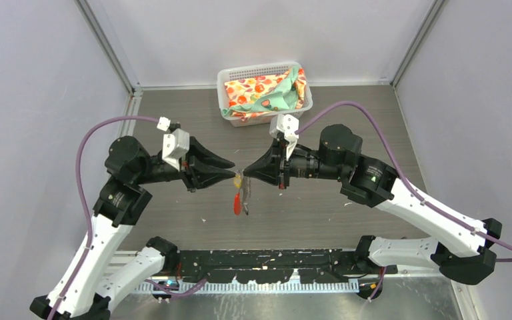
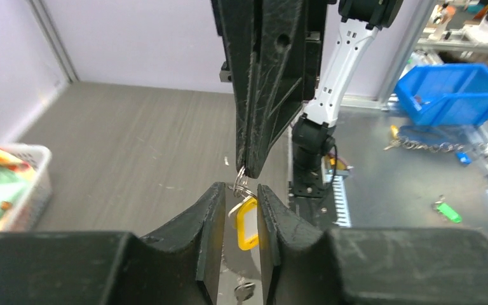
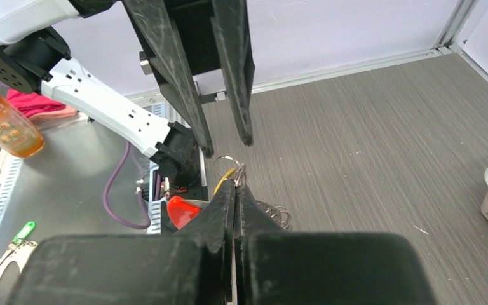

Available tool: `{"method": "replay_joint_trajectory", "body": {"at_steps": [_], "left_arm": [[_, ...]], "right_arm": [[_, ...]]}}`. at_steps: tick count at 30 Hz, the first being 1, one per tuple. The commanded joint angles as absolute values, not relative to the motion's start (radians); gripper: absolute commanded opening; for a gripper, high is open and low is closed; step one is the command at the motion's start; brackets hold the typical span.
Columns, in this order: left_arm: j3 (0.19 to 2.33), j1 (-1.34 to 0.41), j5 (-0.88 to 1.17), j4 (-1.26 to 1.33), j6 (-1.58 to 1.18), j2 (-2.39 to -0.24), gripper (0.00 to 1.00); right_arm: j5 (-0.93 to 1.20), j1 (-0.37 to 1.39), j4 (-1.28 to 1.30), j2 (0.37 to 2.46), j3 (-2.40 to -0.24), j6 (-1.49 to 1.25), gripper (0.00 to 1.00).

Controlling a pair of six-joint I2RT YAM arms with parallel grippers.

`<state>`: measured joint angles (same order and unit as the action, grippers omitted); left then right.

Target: Put the keys on the keyring

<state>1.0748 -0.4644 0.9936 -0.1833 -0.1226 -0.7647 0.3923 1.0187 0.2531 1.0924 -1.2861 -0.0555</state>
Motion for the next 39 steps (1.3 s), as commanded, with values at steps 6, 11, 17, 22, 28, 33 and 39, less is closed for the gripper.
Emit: {"method": "replay_joint_trajectory", "body": {"at_steps": [6, 11, 17, 22, 28, 33, 39], "left_arm": [[1.11, -0.462, 0.965, -0.235, -0.33, -0.802, 0.33], [1.112, -0.462, 0.932, -0.246, -0.363, -0.82, 0.28], [1.105, -0.462, 0.92, -0.238, -0.361, -0.828, 0.11], [1.106, -0.462, 0.924, -0.254, -0.344, -0.838, 0.0], [1.105, -0.462, 0.945, -0.283, -0.303, -0.835, 0.01], [1.092, -0.462, 0.938, -0.31, -0.267, -0.838, 0.0], [1.063, -0.462, 0.938, -0.267, -0.272, -0.838, 0.03]], "right_arm": [[0.345, 1.017, 0.337, 1.112, -1.402, 0.072, 0.01], [0.345, 1.018, 0.359, 1.126, -1.419, 0.096, 0.01], [0.348, 1.018, 0.361, 1.129, -1.425, 0.103, 0.01], [0.348, 1.018, 0.356, 1.129, -1.429, 0.103, 0.01], [0.341, 1.018, 0.346, 1.123, -1.423, 0.106, 0.01], [0.365, 1.018, 0.262, 1.098, -1.393, 0.078, 0.01], [0.414, 1.018, 0.14, 1.085, -1.349, 0.002, 0.01]]}}
